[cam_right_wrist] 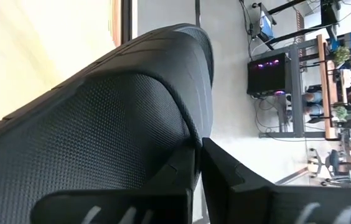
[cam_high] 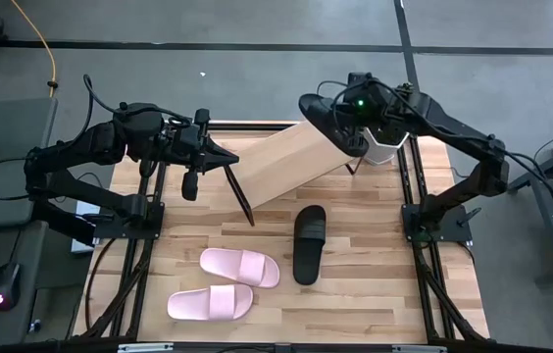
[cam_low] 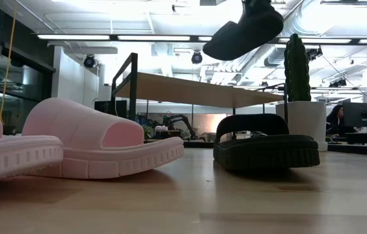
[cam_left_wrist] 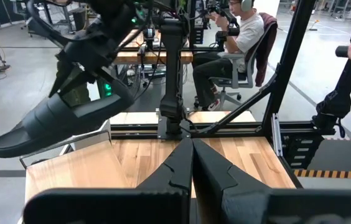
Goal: Pick and place slides into the shelf
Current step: Put the right black slide on the shelf
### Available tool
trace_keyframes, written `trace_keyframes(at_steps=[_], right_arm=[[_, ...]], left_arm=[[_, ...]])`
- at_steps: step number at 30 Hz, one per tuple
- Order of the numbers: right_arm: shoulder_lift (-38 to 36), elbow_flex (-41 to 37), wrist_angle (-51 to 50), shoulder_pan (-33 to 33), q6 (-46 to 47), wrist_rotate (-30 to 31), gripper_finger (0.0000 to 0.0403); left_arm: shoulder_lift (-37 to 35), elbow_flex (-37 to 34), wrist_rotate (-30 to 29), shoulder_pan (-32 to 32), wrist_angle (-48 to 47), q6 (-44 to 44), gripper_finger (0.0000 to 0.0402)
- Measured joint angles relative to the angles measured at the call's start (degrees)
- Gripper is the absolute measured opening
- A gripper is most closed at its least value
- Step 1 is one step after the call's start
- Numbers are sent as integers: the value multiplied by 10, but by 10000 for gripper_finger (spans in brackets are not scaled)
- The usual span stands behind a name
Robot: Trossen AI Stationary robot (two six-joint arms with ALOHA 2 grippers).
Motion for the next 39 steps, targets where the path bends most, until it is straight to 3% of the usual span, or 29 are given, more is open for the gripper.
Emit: trace_keyframes(at_steps=[9, 13, 16, 24, 29, 39], right_arm=[[0, 0, -3, -49, -24, -47, 0], [0, 0, -8, -62, -6, -113, 0], [0, 0, -7, -66, 17, -129, 0], [0, 0, -15, -67, 18, -120, 0], [8, 0, -31, -67, 13, -29, 0], [66, 0, -11, -43, -6, -30, 0]], left_arm=[[0, 0, 0, 0, 1, 0, 1], [0, 0, 0, 0, 1, 0, 1], [0, 0, 0, 0, 1, 0, 1], [0, 0, 0, 0, 1, 0, 1], [0, 0, 0, 0, 1, 0, 1], [0, 0, 0, 0, -6, 0, 1]])
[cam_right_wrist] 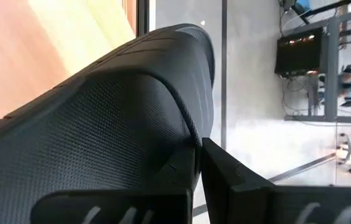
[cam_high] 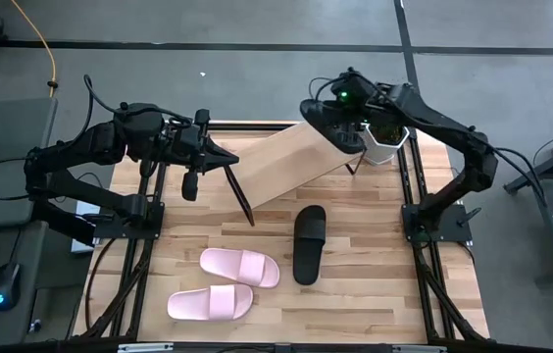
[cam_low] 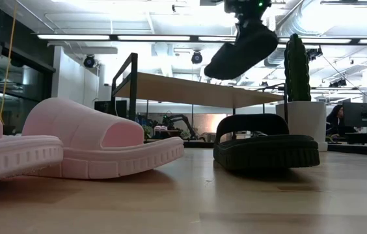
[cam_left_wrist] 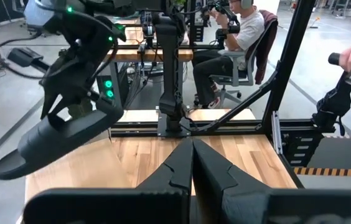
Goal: Pick and place slides into the shelf
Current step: Put the right black slide on the shelf
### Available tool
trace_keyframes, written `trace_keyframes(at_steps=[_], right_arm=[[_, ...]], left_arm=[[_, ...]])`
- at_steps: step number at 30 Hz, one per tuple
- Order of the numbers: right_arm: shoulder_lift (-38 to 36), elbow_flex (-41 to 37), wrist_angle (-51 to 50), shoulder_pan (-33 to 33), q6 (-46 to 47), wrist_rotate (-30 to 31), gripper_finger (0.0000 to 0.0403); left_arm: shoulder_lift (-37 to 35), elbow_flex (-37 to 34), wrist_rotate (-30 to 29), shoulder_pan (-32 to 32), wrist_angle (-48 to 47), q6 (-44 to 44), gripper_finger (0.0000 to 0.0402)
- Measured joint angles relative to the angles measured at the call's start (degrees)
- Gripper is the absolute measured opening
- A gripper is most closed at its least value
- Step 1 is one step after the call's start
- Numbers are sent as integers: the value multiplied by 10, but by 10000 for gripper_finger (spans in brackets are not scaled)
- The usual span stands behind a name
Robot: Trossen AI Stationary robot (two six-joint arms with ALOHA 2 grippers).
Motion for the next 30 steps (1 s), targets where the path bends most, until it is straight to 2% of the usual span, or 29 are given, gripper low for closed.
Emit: trace_keyframes(at_steps=[6, 10, 15, 30], right_arm=[[13, 0, 32, 37, -23, 27, 0], [13, 0, 16, 52, -16, 53, 0], [13, 0, -28, 53, 9, 53, 0], [-22, 0, -49, 83, 23, 74, 0]], left_arm=[[0, 0, 0, 0, -15, 9, 1], [0, 0, 0, 0, -21, 9, 1], [0, 0, 0, 0, -21, 10, 1], [0, 0, 0, 0, -21, 10, 1]])
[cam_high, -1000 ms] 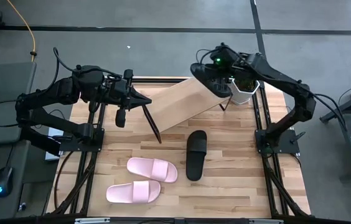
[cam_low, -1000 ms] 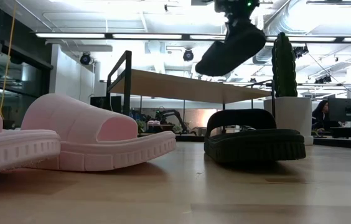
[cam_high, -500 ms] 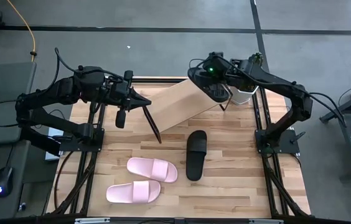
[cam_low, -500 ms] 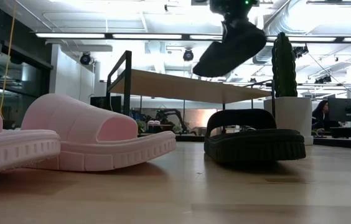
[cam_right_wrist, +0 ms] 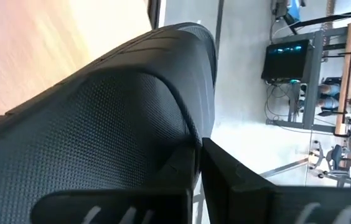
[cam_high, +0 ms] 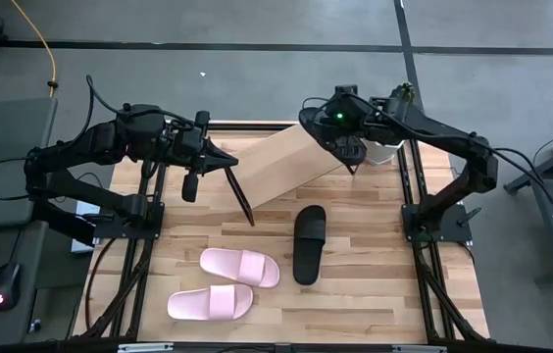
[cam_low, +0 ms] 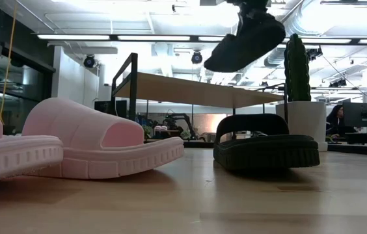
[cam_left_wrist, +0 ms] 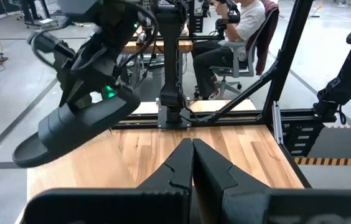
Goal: Pick and place slides into the shelf
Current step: Put the right black slide on the shelf
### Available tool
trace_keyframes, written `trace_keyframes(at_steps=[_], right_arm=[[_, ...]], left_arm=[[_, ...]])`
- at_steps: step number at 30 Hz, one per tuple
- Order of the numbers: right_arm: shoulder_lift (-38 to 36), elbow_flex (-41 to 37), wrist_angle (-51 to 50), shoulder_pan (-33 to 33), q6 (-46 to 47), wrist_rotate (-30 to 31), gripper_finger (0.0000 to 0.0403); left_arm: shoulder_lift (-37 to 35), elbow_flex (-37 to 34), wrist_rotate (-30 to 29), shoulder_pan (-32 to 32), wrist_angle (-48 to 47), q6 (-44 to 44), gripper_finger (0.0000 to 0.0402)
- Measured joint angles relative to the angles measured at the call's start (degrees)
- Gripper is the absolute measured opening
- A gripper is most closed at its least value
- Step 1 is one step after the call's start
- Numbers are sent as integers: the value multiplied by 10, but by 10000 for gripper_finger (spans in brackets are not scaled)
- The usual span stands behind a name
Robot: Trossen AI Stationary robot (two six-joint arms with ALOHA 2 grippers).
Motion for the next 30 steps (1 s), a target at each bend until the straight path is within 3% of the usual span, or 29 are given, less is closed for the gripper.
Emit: trace_keyframes(at_steps=[6, 11, 21, 30], right_arm=[[-33, 0, -31, 4, 14, 12, 0], [-77, 0, -47, 11, 38, -15, 0], [-154, 0, -76, 102, 92, 87, 0], [-174, 0, -183, 175, 207, 155, 0]], left_arm=[[0, 0, 0, 0, -4, 0, 1], [0, 0, -6, 0, 1, 0, 1], [0, 0, -19, 0, 1, 0, 1], [0, 0, -19, 0, 2, 0, 1]])
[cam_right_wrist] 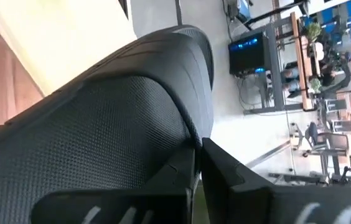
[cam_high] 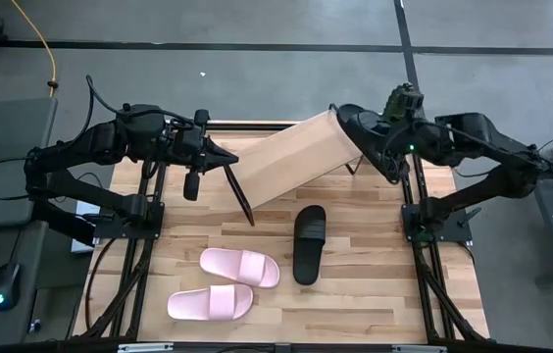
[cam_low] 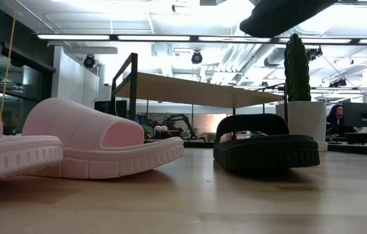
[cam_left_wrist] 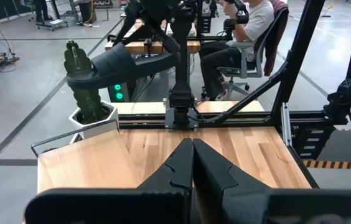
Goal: Pick and place slides into the shelf
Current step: Put the right black slide on the shelf
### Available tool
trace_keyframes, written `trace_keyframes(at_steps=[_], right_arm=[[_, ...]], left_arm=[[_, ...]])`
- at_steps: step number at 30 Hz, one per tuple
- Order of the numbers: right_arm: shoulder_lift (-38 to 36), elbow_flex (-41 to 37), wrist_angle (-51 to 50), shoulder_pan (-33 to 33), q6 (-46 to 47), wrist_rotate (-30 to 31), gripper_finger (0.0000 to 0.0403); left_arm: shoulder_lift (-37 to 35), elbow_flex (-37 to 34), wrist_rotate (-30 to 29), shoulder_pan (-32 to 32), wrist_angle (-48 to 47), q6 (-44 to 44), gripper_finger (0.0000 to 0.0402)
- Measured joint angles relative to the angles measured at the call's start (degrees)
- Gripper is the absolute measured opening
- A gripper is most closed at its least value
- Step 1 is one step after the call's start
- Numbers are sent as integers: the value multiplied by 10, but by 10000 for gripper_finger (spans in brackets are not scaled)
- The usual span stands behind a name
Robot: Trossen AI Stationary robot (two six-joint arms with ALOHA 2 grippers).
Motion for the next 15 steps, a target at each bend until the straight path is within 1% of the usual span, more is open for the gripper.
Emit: trace_keyframes(at_steps=[3, 7, 10, 12, 15], right_arm=[[-3, -24, 7, 35, 18, 23, 0], [-25, -104, 20, 79, 47, 79, 0], [-52, -180, 70, 100, 46, 111, 0], [-71, -224, 117, 110, 22, 125, 0], [-91, -267, 184, 116, -6, 134, 0]], left_arm=[[0, 0, 0, 0, 0, 0, 1], [0, 0, 0, 0, 0, 0, 1], [0, 0, 0, 0, 1, 0, 1], [0, 0, 0, 0, 4, 0, 1], [0, 0, 0, 0, 13, 0, 1]])
